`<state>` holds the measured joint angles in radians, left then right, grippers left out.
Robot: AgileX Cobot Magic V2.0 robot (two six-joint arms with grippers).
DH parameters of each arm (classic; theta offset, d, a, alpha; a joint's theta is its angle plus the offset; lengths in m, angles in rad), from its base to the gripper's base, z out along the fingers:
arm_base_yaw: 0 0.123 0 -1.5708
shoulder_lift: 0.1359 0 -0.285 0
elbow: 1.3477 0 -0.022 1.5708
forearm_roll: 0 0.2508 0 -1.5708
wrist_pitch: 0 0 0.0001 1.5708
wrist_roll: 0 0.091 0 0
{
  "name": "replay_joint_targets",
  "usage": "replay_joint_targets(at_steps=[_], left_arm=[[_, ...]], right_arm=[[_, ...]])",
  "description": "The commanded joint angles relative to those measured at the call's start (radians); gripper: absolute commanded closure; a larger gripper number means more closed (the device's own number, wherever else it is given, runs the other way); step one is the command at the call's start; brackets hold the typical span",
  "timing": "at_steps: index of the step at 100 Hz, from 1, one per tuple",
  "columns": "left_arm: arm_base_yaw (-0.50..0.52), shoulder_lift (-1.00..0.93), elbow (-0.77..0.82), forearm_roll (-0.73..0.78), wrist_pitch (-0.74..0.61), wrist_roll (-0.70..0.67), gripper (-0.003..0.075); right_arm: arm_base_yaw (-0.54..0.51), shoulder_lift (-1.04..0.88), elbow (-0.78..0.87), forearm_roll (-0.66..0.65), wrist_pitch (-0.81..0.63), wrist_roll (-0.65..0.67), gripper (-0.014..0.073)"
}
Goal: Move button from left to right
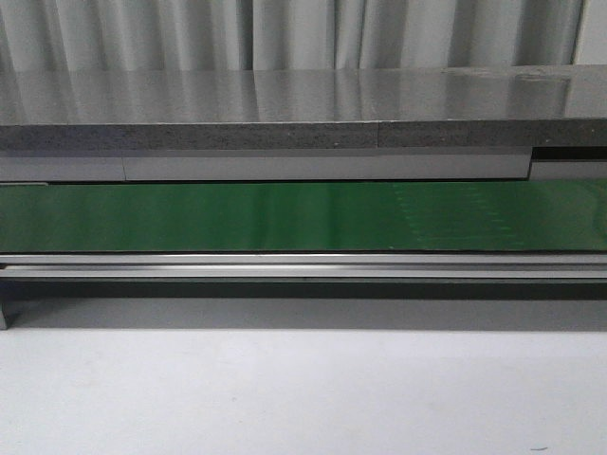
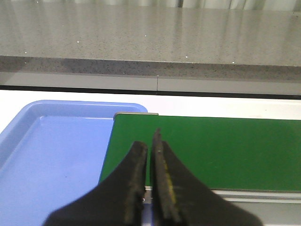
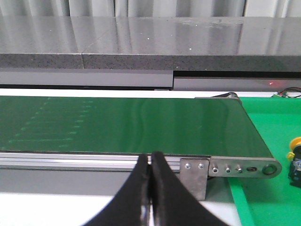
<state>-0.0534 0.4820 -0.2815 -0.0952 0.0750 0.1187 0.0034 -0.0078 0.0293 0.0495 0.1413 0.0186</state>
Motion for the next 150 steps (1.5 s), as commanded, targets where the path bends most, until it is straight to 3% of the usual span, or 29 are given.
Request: replay_joint_targets(at_steps=[1, 46, 105, 125, 150], left_arm=[[0.001, 0.005, -0.028, -0.006, -0.081, 0.000, 0.0715], [-0.001, -0.039, 0.006, 0.047, -0.115, -0.012, 0.0715], [-0.001, -0.523, 0.276, 0.057, -0.111, -0.013, 0.0715], [-0.003, -0.523, 0.319, 0.075, -0.109, -0.092, 0.0715], [-0.014, -0.523, 0.319, 0.085, -0.108, -0.094, 0.0715]], right_arm=[[0.002, -0.017, 0.001, -0.009, -0.085, -0.001, 0.0662], [0.002, -0.017, 0.001, -0.009, -0.085, -0.001, 0.0662], [0.002, -0.017, 0.001, -0.009, -0.085, -0.001, 0.0662], [0.002, -0.017, 0.001, -0.009, -0.085, -0.001, 0.0662], [0.002, -0.017, 0.001, -0.009, -0.085, -0.001, 0.0662]])
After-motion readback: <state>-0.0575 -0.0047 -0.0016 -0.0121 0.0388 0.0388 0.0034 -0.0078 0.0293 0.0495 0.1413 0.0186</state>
